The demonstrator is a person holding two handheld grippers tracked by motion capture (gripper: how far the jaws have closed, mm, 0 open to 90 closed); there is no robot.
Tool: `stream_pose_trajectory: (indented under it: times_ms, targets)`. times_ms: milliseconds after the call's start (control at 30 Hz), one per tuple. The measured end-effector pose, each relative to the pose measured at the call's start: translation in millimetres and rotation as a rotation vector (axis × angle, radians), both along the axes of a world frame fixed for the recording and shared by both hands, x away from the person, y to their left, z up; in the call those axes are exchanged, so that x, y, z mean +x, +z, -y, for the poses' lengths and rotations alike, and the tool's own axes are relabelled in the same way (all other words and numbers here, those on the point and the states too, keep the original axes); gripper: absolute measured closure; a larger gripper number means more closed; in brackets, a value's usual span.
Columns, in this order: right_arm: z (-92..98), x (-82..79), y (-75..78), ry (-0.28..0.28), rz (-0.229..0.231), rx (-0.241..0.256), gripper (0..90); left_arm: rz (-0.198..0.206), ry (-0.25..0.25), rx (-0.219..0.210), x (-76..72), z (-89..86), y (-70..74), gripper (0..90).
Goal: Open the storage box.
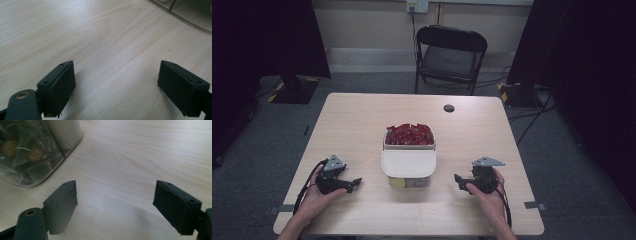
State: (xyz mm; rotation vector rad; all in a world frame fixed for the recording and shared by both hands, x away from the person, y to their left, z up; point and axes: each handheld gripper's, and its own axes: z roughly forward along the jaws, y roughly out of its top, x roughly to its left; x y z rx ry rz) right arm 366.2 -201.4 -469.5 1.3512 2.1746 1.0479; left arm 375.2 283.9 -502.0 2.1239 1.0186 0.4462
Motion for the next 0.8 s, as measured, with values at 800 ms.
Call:
stream_pose_trajectory:
  times_ms: [800]
  targets:
    - [-45.8, -27.4, 23.7, 0.195, 0.057, 0.049, 14.7, -0.002, 0.0, 0.0, 0.2, 0.0, 0.0, 14.0]
